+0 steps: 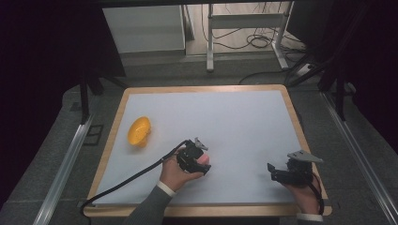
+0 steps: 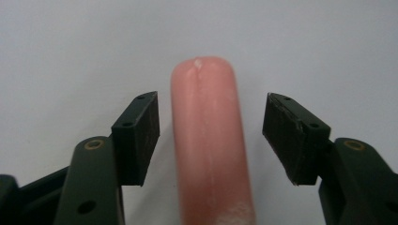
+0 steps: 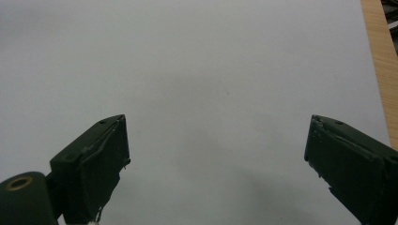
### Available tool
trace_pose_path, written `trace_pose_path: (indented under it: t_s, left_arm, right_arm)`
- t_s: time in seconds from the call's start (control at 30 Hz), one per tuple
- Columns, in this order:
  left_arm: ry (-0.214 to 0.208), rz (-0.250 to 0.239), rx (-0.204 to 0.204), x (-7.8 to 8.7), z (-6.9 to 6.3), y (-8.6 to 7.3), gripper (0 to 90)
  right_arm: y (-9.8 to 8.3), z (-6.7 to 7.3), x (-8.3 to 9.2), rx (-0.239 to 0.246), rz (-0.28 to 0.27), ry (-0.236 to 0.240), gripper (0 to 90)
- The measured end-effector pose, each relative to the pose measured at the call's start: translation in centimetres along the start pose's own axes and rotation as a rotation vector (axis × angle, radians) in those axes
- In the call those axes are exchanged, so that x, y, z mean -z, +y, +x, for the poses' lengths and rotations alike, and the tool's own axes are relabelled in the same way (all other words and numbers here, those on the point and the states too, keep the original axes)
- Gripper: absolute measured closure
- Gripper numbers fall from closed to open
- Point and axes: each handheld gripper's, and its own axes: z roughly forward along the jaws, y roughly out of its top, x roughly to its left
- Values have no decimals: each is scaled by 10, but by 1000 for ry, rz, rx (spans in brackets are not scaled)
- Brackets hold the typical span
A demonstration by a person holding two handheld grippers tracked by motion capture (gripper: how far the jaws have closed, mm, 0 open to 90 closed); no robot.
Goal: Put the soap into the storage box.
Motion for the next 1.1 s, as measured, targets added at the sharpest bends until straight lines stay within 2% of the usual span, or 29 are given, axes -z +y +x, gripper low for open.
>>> trace_pose_path:
  t_s: [0.17, 0.3, 0.37, 0.63, 0.7, 0.73, 0.77, 0.83, 1.1]
  left_arm:
    - [-10, 4, 3, -3, 2, -4, 478]
    - [-5, 10, -2, -5, 2, -4, 563]
    - [12, 6, -3, -5, 1, -5, 599]
    - [11, 7, -15, -4, 1, -5, 602]
    - [25, -26, -21, 1, 1, -6, 602]
    - [25, -26, -21, 1, 1, -6, 602]
    - [3, -49, -13, 5, 2, -6, 602]
    - [-5, -60, -11, 7, 3, -6, 602]
    - [22, -114, -7, 25, 10, -8, 602]
  right_arm:
    - [0, 0, -1, 0, 2, 1, 65]
    - [0, 0, -1, 7, -1, 5, 65]
    - [-1, 1, -2, 9, 4, 5, 65]
    - [-1, 1, -2, 8, 10, -1, 65]
    - [-1, 1, -2, 7, 4, -1, 65]
    - [-1, 1, -2, 7, 4, -1, 65]
    - [-1, 0, -2, 8, 3, -3, 65]
    - [-1, 0, -2, 8, 3, -4, 65]
    - [-1, 2, -2, 11, 10, -4, 65]
